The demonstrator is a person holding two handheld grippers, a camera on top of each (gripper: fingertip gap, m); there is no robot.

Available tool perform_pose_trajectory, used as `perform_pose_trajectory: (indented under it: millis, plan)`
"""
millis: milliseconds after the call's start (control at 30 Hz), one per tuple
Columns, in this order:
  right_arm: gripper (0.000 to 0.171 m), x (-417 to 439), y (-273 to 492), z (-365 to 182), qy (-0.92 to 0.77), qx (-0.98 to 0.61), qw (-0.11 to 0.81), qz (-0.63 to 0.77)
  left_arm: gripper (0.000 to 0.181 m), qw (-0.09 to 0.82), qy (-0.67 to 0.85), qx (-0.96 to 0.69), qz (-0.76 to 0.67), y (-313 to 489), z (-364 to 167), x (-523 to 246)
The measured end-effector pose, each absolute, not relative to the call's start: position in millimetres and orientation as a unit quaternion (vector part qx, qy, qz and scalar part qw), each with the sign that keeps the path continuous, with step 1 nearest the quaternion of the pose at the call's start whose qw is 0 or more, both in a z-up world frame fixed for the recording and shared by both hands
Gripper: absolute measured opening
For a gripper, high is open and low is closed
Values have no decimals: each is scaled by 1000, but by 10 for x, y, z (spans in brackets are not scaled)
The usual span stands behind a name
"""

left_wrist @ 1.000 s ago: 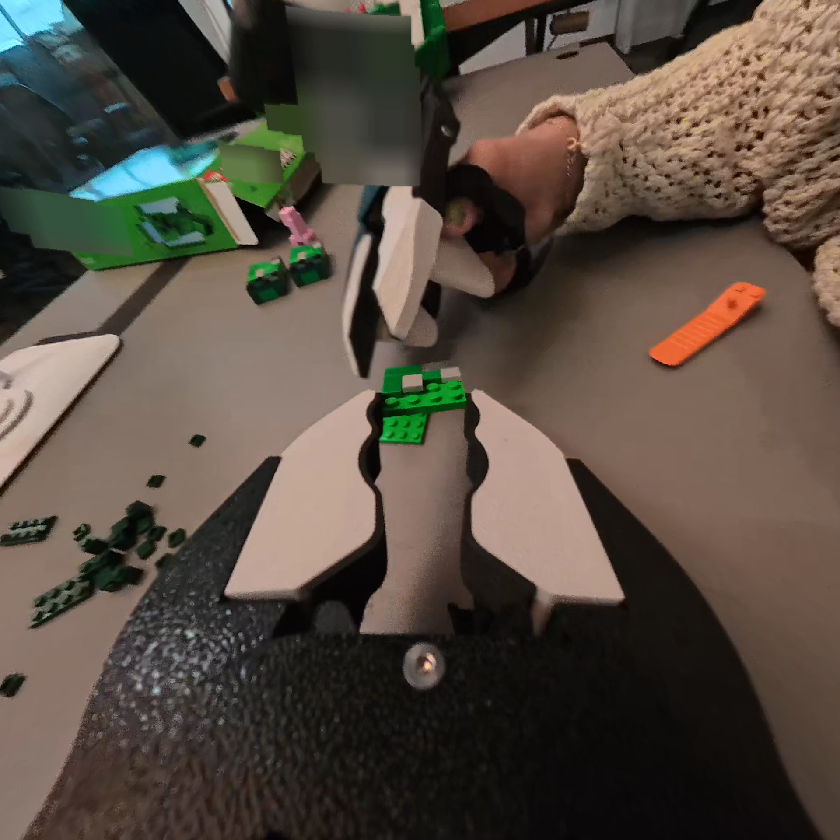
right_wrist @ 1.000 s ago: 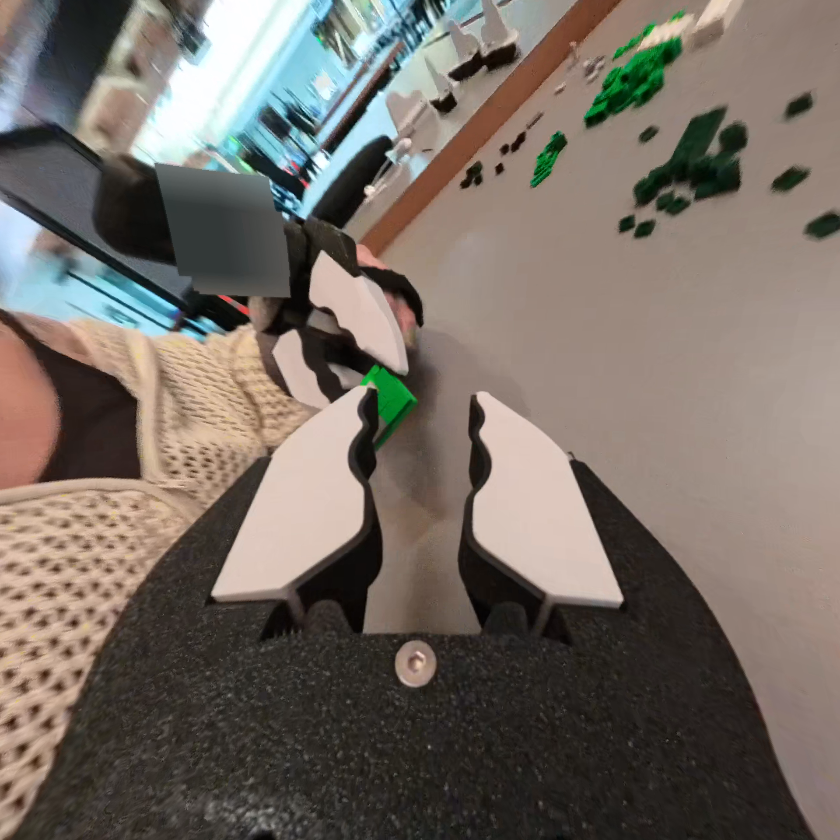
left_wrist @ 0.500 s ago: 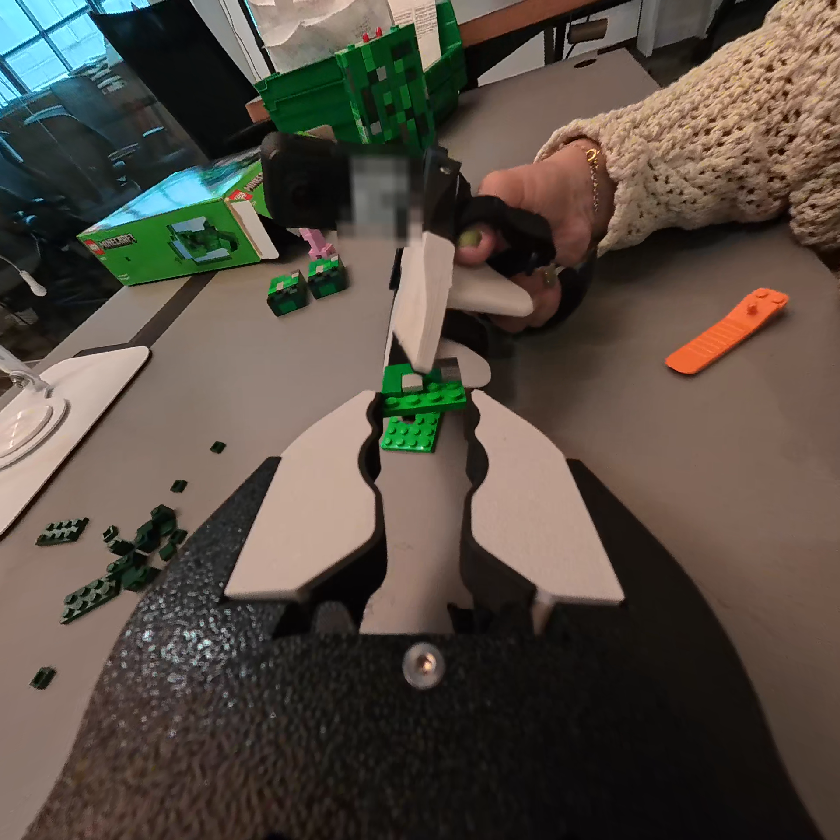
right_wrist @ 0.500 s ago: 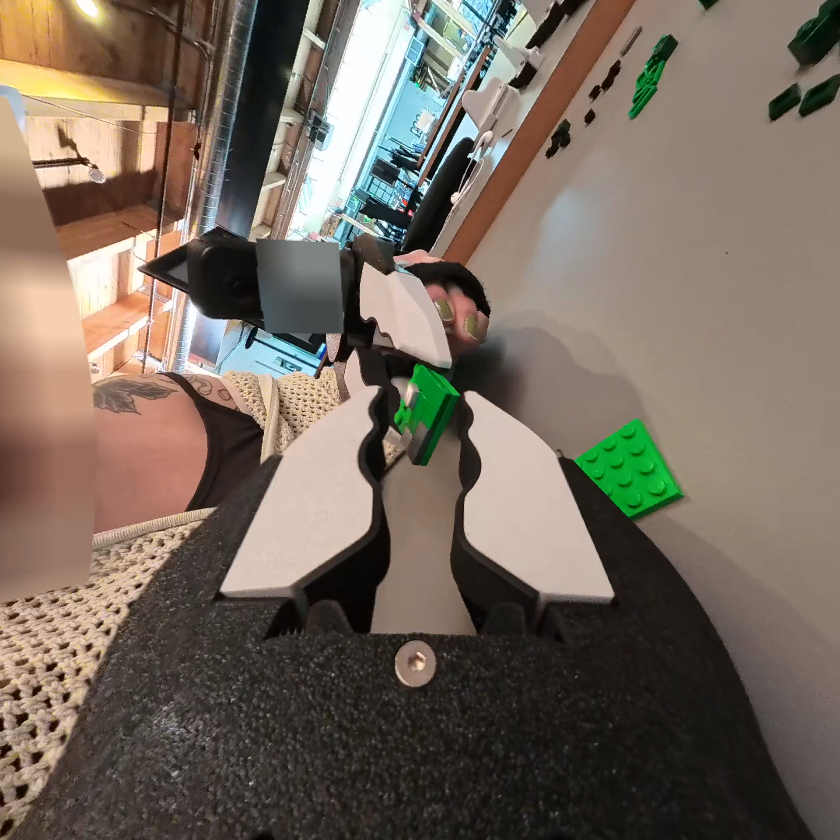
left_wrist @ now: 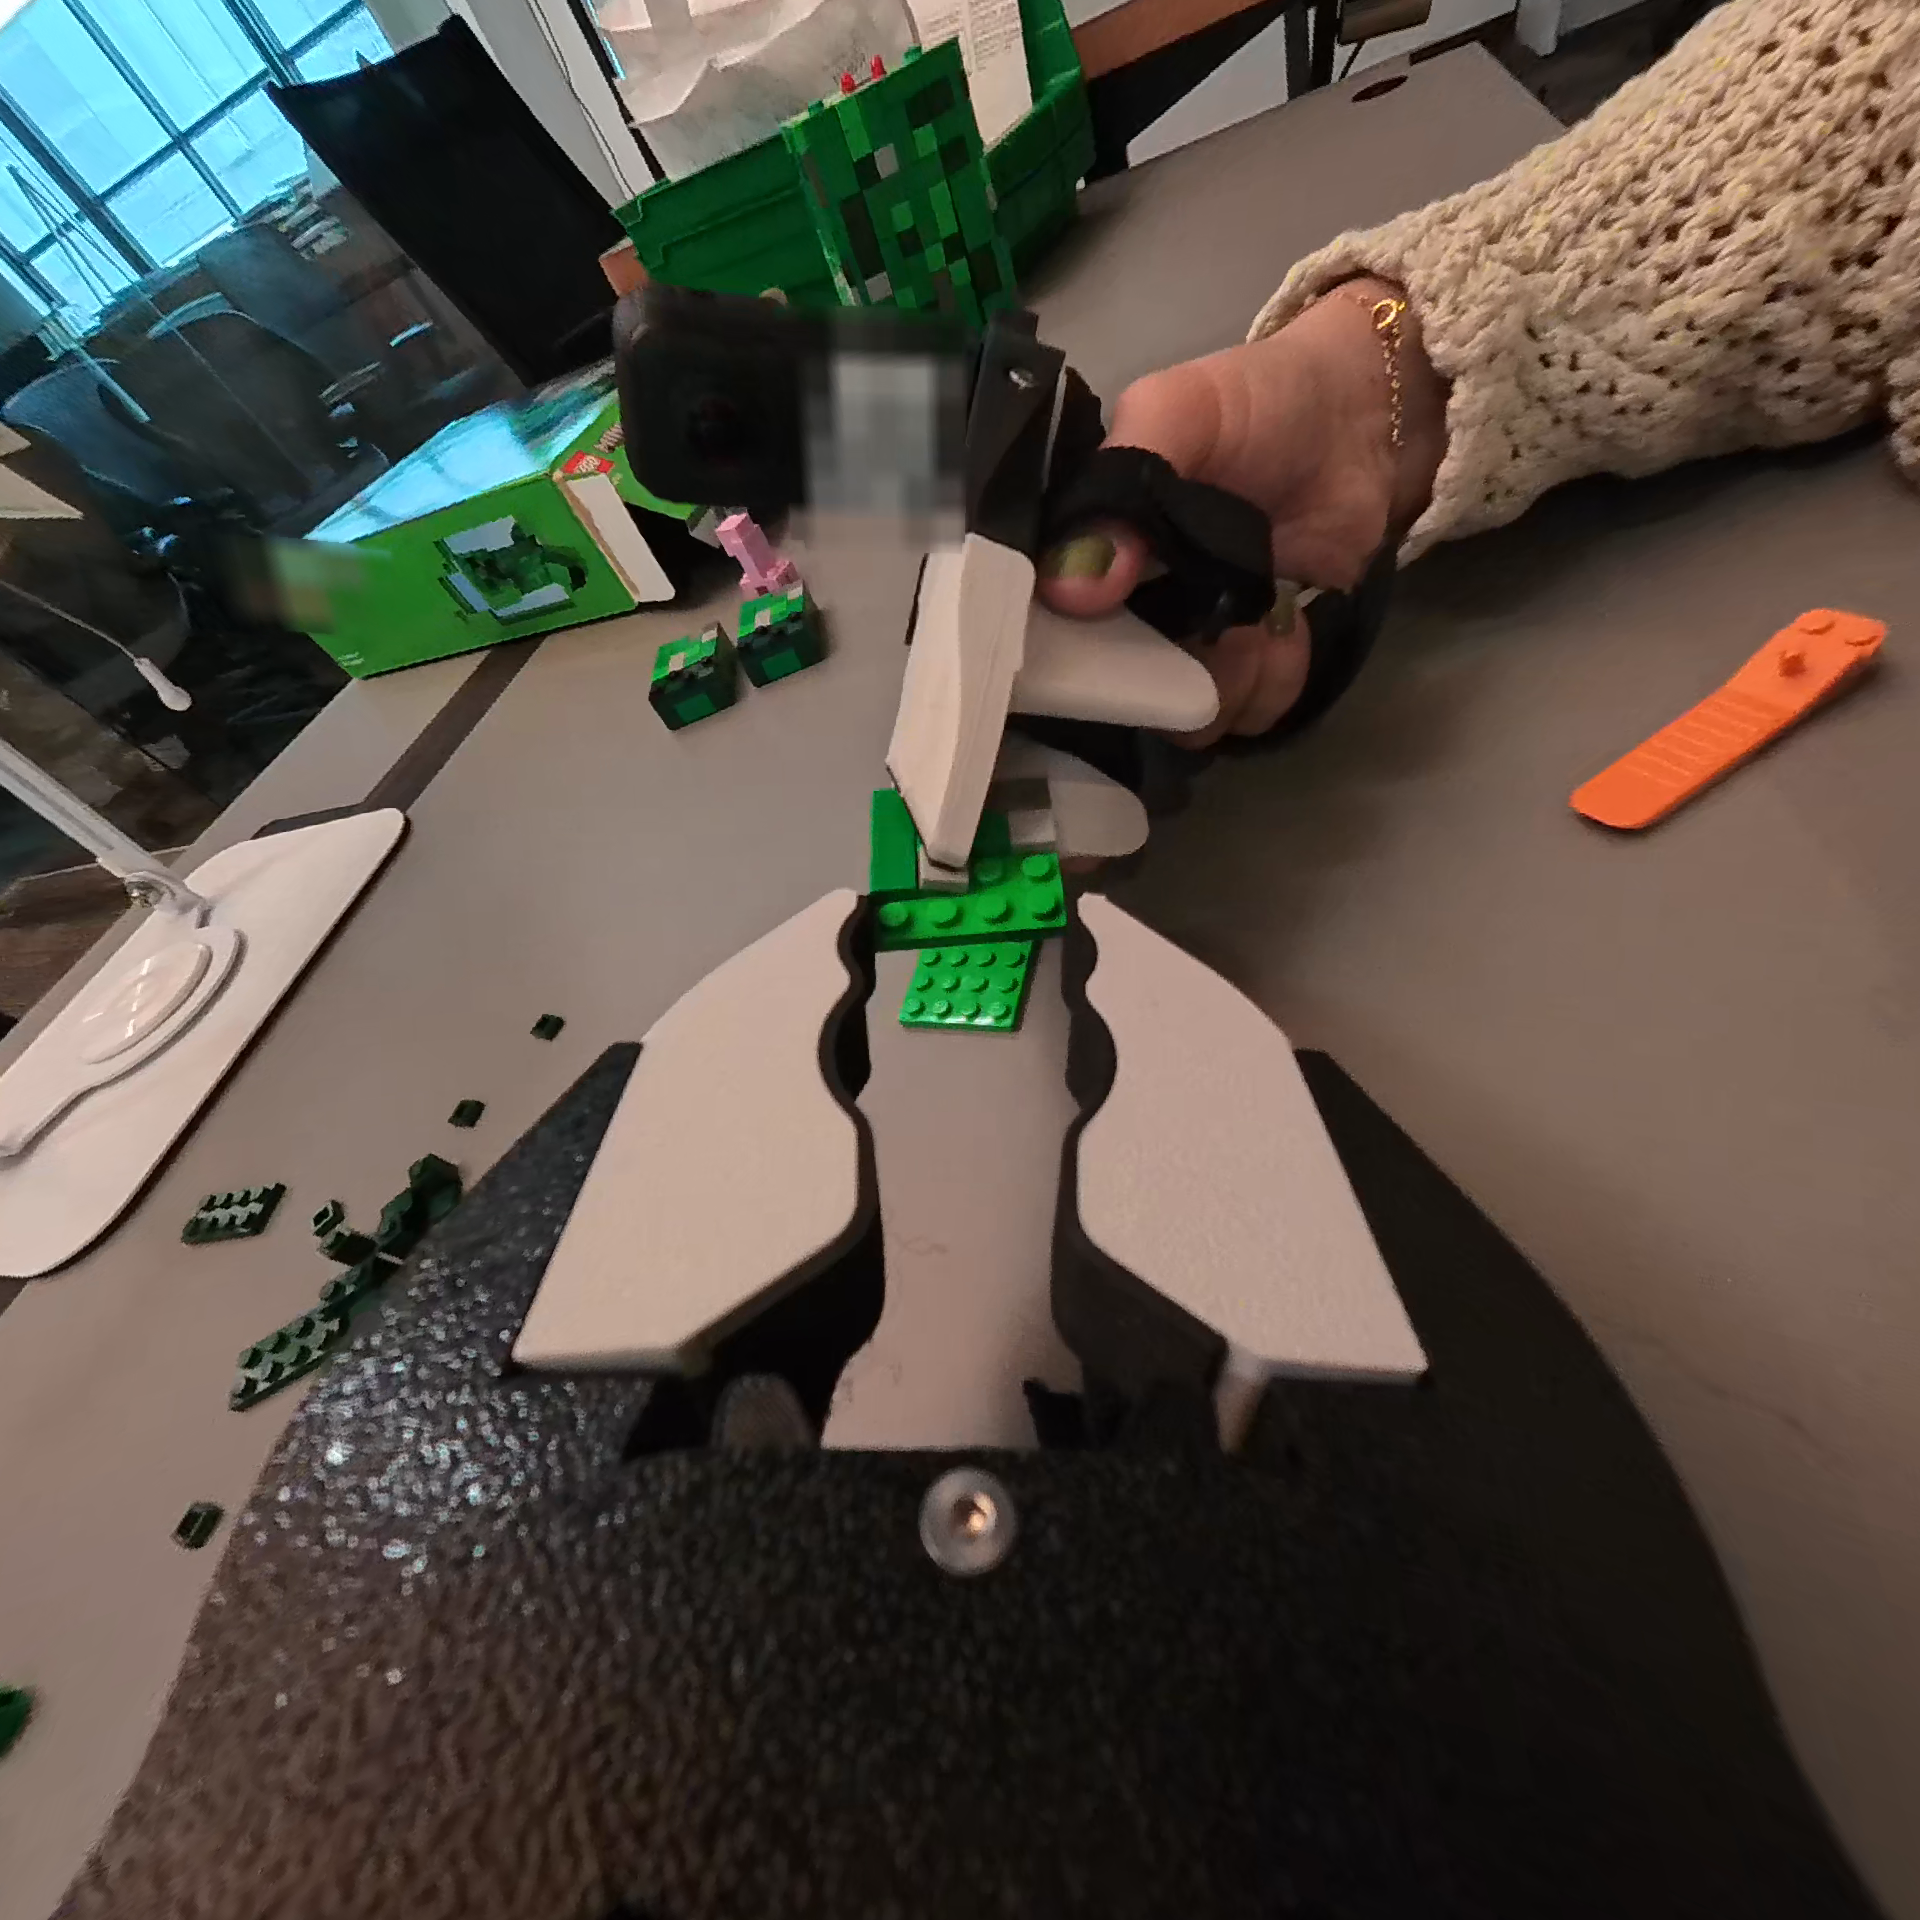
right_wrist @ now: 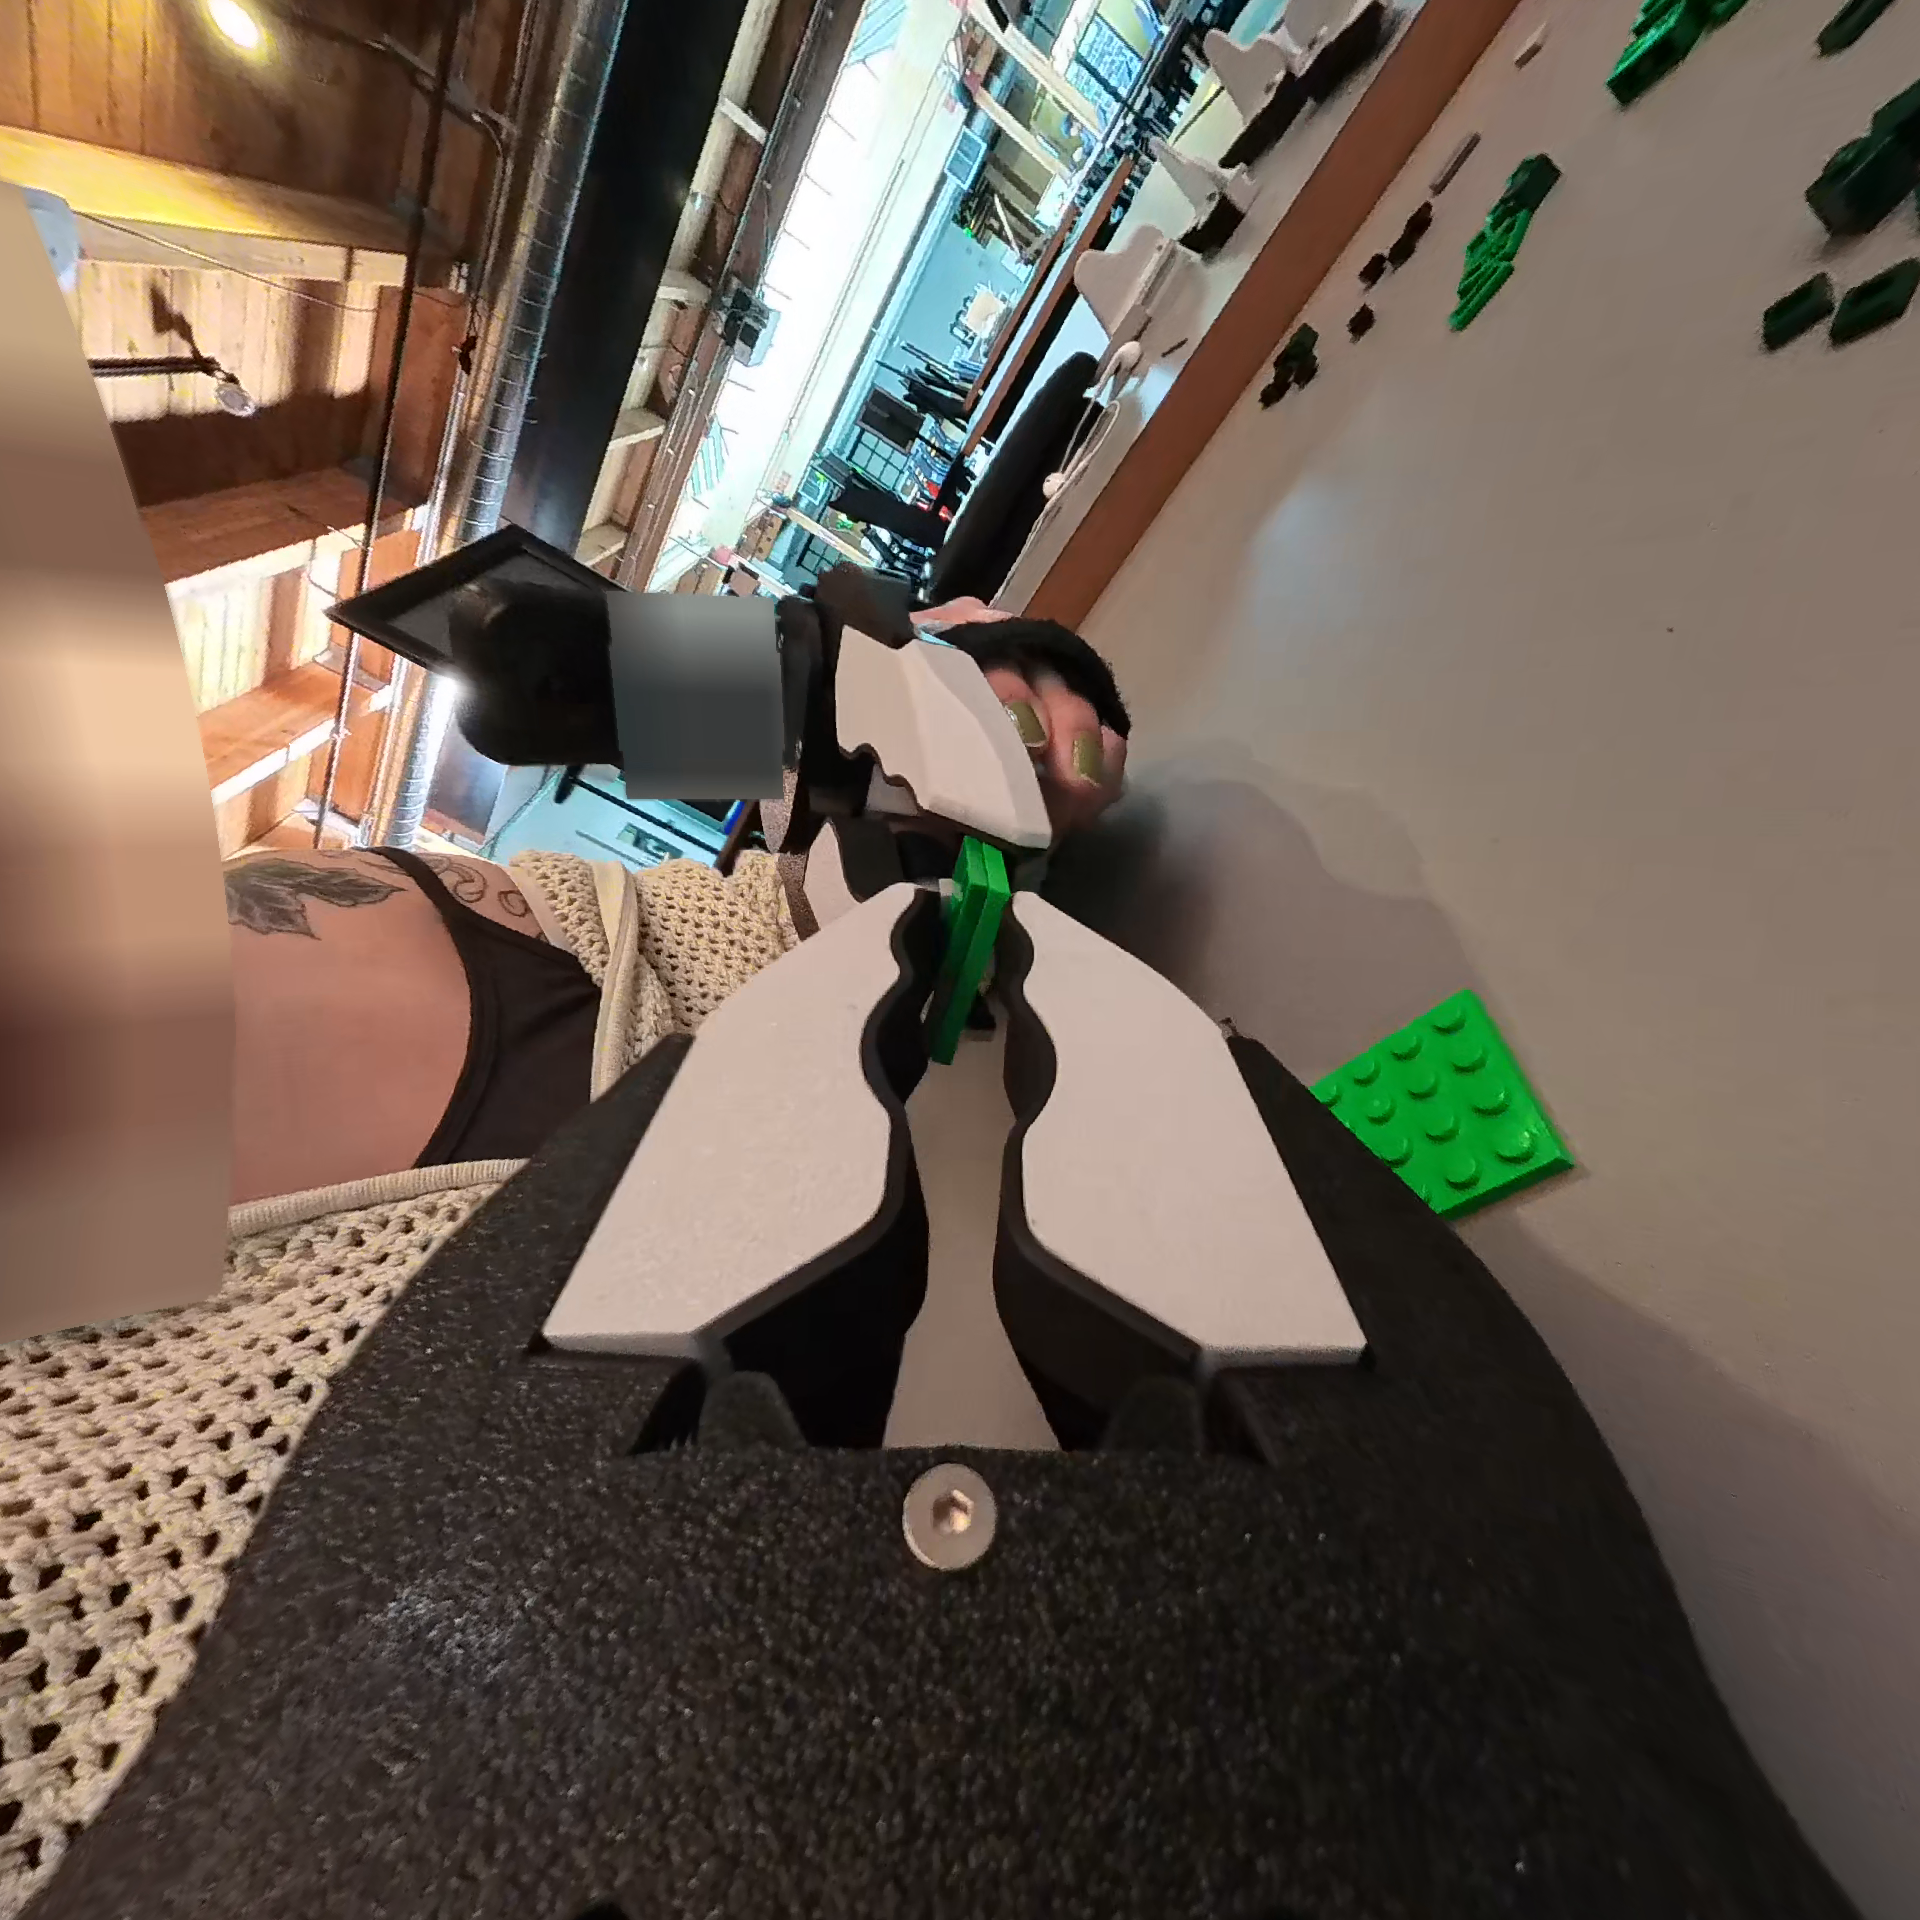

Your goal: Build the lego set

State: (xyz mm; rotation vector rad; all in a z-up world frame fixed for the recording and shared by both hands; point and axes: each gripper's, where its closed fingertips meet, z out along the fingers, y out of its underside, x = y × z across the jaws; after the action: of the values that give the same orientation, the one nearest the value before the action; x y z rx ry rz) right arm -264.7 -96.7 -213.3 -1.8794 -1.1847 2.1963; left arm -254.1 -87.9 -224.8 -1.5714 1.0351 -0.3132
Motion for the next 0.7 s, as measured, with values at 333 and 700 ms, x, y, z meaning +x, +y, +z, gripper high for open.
perform_pose_trajectory:
  millis: [333, 700]
  plan:
    - [12, -2656, -940, -2186, -392, -612, 30, 686, 35, 575, 449, -674, -119, -863, -2297, -2545]
    - [15, -2662, -934, -2200, -392, -616, 31, 683, 35, 574, 448, -675, -115, -866, -2295, -2525]
